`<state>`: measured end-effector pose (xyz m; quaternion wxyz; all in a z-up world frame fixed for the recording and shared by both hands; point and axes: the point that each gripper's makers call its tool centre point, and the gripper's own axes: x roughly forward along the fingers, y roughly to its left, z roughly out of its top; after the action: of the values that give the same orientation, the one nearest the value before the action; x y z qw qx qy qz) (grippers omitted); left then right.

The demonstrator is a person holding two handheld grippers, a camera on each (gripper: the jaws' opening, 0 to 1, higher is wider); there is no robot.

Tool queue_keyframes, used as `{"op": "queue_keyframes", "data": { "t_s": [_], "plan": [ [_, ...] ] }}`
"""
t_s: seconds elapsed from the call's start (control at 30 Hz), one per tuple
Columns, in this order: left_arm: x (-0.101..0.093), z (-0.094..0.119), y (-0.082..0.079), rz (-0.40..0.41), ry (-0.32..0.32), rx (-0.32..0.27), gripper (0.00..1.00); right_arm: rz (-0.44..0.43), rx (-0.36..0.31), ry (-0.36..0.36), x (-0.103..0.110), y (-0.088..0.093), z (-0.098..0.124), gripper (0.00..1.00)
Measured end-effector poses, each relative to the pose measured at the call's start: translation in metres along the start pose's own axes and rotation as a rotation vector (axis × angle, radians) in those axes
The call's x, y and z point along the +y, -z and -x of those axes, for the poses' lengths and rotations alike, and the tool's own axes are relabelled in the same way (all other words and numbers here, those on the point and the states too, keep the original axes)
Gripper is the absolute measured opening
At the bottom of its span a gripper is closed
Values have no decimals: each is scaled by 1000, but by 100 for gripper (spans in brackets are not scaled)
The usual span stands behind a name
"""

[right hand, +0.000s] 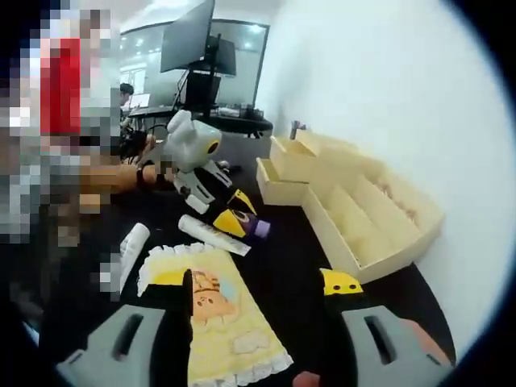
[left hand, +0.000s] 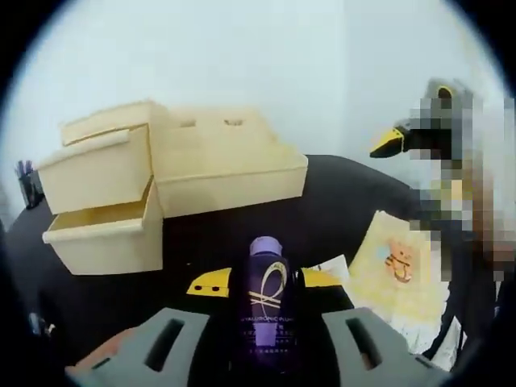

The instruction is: Open the drawer, pick up the cosmetic bottles from the table one by one, place them into the drawer, release the gripper, close the drawer, and move the gripper away

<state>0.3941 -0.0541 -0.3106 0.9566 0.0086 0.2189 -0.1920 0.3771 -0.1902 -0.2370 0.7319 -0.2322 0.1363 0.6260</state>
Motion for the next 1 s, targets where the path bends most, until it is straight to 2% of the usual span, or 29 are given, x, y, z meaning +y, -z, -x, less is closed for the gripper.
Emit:
{"op": "queue_keyframes", "data": {
  "t_s": [0.17, 0.57, 0.67, 0.7, 0.77, 0.8, 0.9, 0.97, 1.0],
  "plan": [
    [1, 9, -11, 22, -3, -53, 25, -32, -56, -3, -4, -8, -3, 57],
    [7, 44, -49, 42, -54, -240, 24, -242, -343, 9, -15, -58, -5, 57],
    [7, 53, -55, 53, -55, -272, 24, -274, -381, 20, -17, -65, -4, 57],
    [7, 56, -57, 57, -57, -291, 24, -321, -399, 16, -17, -68, -4, 57],
    [5, 60, -60, 53, -59, -303, 24, -330, -427, 13, -17, -74, -3, 57],
    [4, 63, -62, 50, -63, -317, 24, -368, -440, 21, -18, -76, -2, 57],
    [0, 70, -65, 29, -78, -345, 23, -382, -430, 60, -21, -78, -5, 57],
    [-2, 73, -68, 18, -84, -363, 23, -371, -437, 64, -19, -81, -5, 57],
    [-3, 73, -68, 7, -91, -367, 23, -396, -446, 64, -20, -84, -6, 56]
  ]
}}
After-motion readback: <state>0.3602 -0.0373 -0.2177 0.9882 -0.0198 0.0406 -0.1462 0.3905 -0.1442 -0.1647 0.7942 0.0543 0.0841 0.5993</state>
